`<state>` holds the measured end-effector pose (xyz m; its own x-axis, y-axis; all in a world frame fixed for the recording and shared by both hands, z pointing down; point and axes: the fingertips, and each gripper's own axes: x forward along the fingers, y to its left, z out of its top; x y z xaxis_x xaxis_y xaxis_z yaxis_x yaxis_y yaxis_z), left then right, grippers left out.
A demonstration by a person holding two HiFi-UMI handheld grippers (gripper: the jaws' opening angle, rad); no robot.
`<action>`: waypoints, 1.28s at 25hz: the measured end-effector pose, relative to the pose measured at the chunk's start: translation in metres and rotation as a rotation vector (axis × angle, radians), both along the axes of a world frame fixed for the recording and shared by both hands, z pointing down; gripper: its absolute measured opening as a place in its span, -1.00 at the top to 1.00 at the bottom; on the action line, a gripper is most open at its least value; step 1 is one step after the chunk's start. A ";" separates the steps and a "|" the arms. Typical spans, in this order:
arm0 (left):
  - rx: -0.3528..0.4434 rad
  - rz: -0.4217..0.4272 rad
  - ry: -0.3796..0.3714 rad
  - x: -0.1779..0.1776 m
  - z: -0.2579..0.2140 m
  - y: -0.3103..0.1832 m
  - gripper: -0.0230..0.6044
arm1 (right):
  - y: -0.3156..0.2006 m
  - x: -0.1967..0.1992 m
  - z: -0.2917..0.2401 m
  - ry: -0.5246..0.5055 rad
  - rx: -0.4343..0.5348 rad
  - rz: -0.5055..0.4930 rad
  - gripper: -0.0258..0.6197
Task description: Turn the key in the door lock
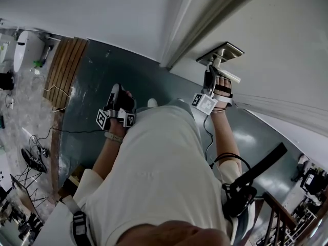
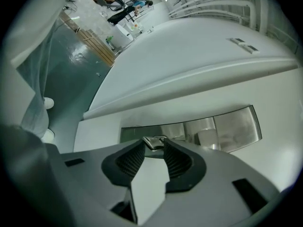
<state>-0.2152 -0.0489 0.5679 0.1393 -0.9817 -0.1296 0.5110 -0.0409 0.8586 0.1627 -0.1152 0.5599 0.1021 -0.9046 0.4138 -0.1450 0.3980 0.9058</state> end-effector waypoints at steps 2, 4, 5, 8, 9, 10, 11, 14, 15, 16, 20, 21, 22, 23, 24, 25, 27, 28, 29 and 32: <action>-0.001 -0.002 0.002 0.000 0.000 0.000 0.90 | -0.004 -0.001 0.001 0.012 0.004 -0.005 0.59; -0.003 -0.005 0.003 -0.001 0.000 0.000 0.90 | -0.005 0.000 0.000 0.010 0.018 0.004 0.59; -0.003 -0.005 0.003 -0.001 0.000 0.001 0.90 | -0.005 0.000 -0.001 0.003 0.027 0.014 0.59; -0.003 -0.002 0.001 -0.001 0.001 0.000 0.90 | -0.007 0.000 -0.005 -0.063 0.055 0.045 0.59; -0.002 0.001 0.001 -0.001 0.001 0.001 0.90 | -0.008 -0.001 -0.007 -0.110 0.055 0.056 0.59; -0.001 0.002 0.001 0.000 0.001 0.001 0.90 | -0.008 0.000 -0.006 -0.164 0.052 0.068 0.59; -0.002 0.003 0.002 0.000 0.001 0.001 0.90 | -0.008 0.002 -0.002 -0.220 0.049 0.085 0.59; -0.006 0.004 0.002 0.001 0.004 0.000 0.90 | -0.009 0.008 0.005 -0.377 0.052 0.157 0.58; -0.006 0.006 0.001 0.001 0.004 0.000 0.90 | -0.009 0.009 0.003 -0.434 0.054 0.182 0.58; -0.005 0.007 0.001 0.001 0.003 0.001 0.90 | -0.009 0.010 0.002 -0.510 0.050 0.211 0.58; -0.011 0.006 -0.003 -0.001 0.005 0.002 0.90 | -0.010 0.017 0.012 -0.907 0.012 0.344 0.88; -0.012 0.008 -0.005 -0.001 0.006 0.002 0.90 | -0.012 0.019 0.011 -0.842 0.025 0.346 0.88; -0.012 0.008 -0.007 -0.001 0.005 0.002 0.90 | -0.014 0.021 0.009 -0.743 0.037 0.333 0.88; -0.010 0.007 -0.007 -0.001 0.004 0.002 0.90 | -0.015 0.021 0.007 -0.669 0.042 0.316 0.87; -0.008 0.003 -0.007 -0.001 0.003 0.003 0.90 | -0.015 0.022 0.006 -0.638 0.041 0.304 0.87; -0.008 -0.001 -0.008 -0.002 0.003 0.004 0.90 | -0.012 0.023 0.006 -0.633 0.038 0.300 0.87; -0.007 -0.012 -0.009 -0.005 0.004 0.005 0.90 | -0.005 0.025 0.010 -0.635 0.029 0.307 0.87; -0.007 -0.016 -0.010 -0.006 0.005 0.005 0.90 | 0.001 0.026 0.010 -0.624 0.028 0.307 0.87; -0.008 -0.019 -0.010 -0.006 0.005 0.005 0.90 | 0.007 0.027 0.008 -0.607 0.032 0.298 0.87; -0.007 -0.023 -0.010 -0.005 0.003 0.005 0.90 | 0.027 0.020 -0.009 -0.668 0.042 0.240 0.87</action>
<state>-0.2207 -0.0443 0.5710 0.1183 -0.9856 -0.1210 0.5013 -0.0459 0.8641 0.1830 -0.0878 0.5513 0.0374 -0.9054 0.4229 -0.7539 0.2522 0.6067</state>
